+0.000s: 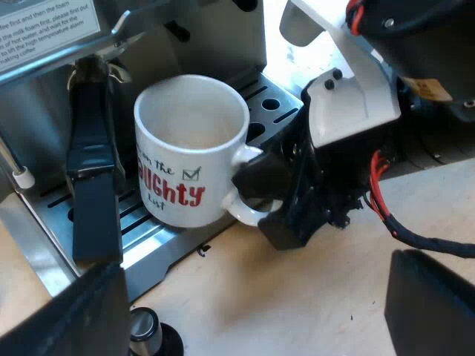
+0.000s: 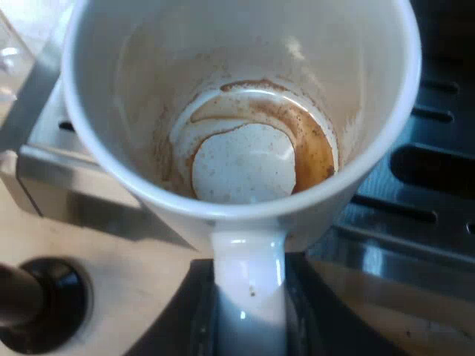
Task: Place mug into machine
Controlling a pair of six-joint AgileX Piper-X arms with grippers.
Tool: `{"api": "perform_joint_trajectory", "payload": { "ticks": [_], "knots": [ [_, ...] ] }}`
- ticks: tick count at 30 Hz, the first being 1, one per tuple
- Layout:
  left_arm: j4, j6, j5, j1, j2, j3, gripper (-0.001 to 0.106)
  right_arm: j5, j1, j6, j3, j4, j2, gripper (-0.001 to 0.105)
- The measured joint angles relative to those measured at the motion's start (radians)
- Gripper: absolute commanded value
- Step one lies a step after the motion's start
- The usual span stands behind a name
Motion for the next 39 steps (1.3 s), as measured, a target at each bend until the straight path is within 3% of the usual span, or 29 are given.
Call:
{"api": "perform_joint_trajectory", "payload": {
  "ticks": [18, 22, 24, 26, 37, 39],
  "knots": [
    [0.000, 0.000, 0.000, 0.000, 0.000, 0.000, 0.071, 0.023, 0.000, 0.000, -0.007, -0.029, 0.025, 0.001],
    [0.000, 0.000, 0.000, 0.000, 0.000, 0.000, 0.071, 0.023, 0.000, 0.000, -0.007, -0.029, 0.025, 0.019],
    [0.000, 0.000, 0.000, 0.000, 0.000, 0.000, 0.071, 0.023, 0.000, 0.000, -0.010, -0.029, 0.025, 0.035],
    [0.000, 0.000, 0.000, 0.000, 0.000, 0.000, 0.071, 0.025, 0.000, 0.000, -0.017, -0.037, 0.025, 0.042],
    [0.000, 0.000, 0.000, 0.000, 0.000, 0.000, 0.071, 0.030, 0.002, 0.000, -0.029, -0.058, 0.025, 0.042],
    [0.000, 0.000, 0.000, 0.000, 0.000, 0.000, 0.071, 0.030, 0.012, 0.000, -0.029, -0.044, 0.016, 0.046]
  ]
}}
